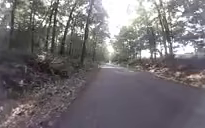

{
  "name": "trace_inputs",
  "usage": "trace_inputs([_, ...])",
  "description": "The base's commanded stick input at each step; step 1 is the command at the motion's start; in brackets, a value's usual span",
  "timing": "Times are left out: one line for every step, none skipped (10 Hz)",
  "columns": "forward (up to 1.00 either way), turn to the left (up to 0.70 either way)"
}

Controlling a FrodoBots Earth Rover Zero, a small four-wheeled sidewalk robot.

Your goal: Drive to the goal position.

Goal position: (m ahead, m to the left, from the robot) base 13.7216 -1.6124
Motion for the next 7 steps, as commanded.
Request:
trace_inputs([0.70,-0.01])
trace_inputs([0.70,-0.01])
trace_inputs([0.70,-0.01])
trace_inputs([0.70,-0.01])
trace_inputs([0.70,-0.01])
trace_inputs([0.70,-0.01])
trace_inputs([0.70,-0.01])
